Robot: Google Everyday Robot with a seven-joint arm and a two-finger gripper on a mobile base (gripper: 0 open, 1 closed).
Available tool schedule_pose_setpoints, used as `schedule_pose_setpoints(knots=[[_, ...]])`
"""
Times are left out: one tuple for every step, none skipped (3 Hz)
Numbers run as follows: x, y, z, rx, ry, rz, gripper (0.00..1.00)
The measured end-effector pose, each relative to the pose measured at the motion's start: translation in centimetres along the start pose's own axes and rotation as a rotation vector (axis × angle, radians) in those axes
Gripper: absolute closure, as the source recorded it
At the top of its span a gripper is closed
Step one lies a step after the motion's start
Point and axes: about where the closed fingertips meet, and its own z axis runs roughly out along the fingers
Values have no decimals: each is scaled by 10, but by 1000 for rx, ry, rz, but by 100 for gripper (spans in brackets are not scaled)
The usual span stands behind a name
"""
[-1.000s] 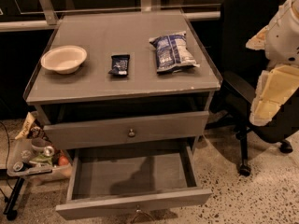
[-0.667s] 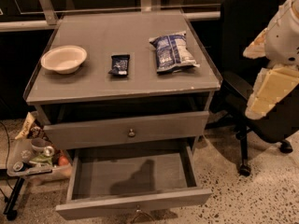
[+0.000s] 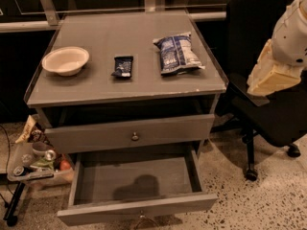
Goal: Close middle drawer
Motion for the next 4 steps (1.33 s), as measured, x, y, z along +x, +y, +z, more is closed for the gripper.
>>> schedule_pose_setpoints(knots=[[0, 0, 0, 0, 0, 0, 88], [1, 1, -2, 8, -11, 6, 100], [3, 29, 1, 26, -10, 21, 100], [9, 73, 44, -17, -1, 42, 100]])
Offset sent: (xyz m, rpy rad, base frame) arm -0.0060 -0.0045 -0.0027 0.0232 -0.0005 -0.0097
